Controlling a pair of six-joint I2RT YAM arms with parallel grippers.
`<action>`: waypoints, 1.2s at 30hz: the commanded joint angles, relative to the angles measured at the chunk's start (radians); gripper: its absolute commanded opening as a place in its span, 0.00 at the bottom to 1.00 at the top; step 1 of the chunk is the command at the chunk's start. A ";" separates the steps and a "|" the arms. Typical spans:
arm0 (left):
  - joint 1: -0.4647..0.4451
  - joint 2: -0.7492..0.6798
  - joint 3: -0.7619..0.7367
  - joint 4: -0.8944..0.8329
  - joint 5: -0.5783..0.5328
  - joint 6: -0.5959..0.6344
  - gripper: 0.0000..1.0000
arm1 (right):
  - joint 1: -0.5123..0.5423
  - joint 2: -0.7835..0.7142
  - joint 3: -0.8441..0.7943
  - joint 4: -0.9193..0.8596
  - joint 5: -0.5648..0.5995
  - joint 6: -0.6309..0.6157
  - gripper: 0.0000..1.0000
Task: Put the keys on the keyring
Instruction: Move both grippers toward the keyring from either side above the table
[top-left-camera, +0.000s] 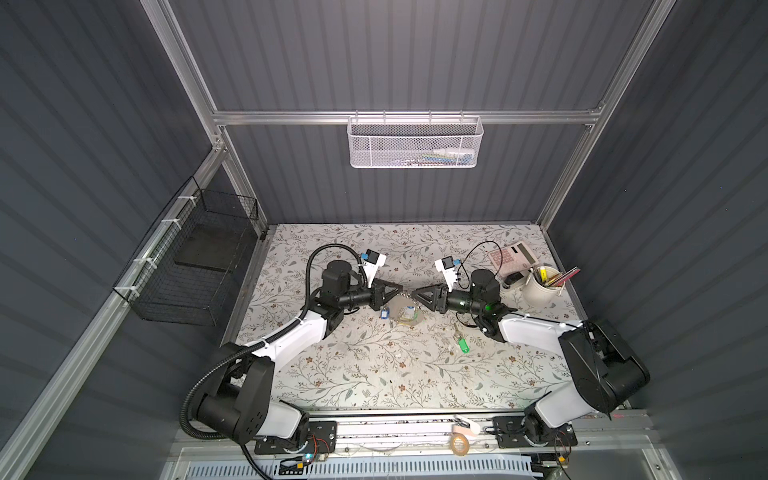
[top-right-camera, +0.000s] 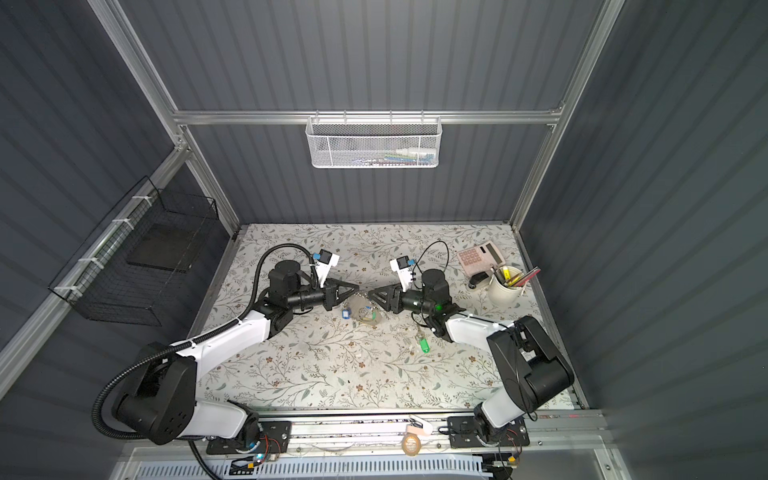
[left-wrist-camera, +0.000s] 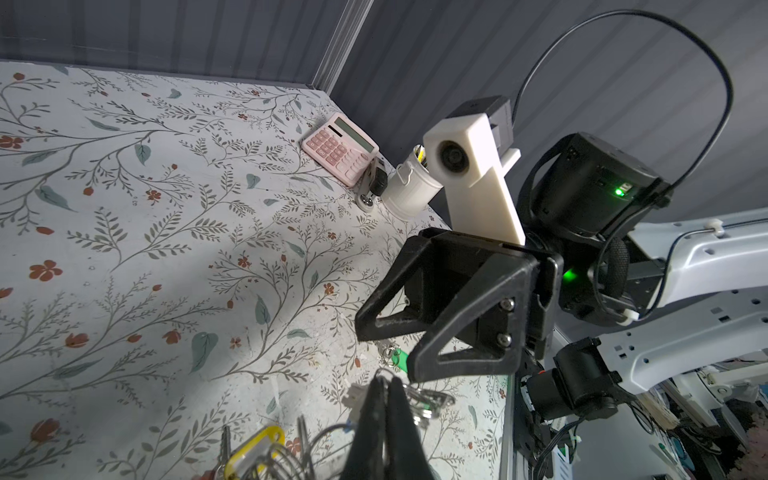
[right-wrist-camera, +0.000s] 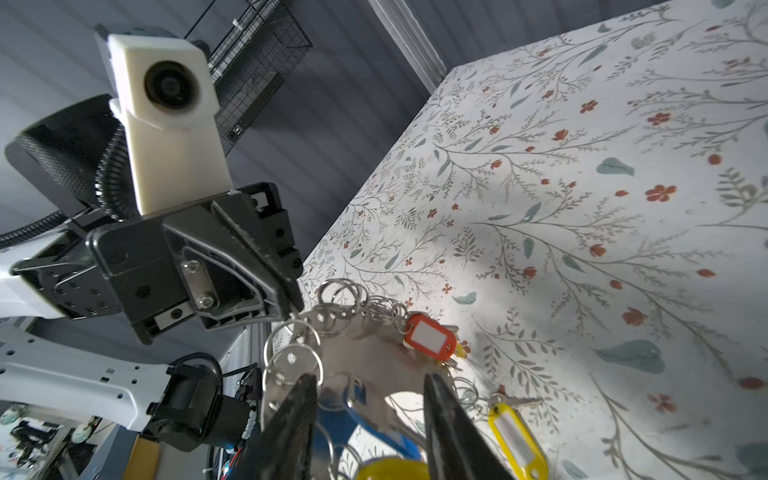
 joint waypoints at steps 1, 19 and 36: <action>0.008 -0.027 -0.026 0.133 -0.009 -0.046 0.00 | 0.006 0.002 0.027 0.062 -0.055 0.013 0.42; -0.019 -0.159 -0.190 0.429 -0.109 -0.149 0.00 | 0.074 -0.109 0.028 -0.140 -0.031 -0.114 0.47; -0.106 -0.124 -0.146 0.491 0.004 -0.132 0.00 | 0.044 -0.321 0.014 -0.243 -0.079 -0.139 0.36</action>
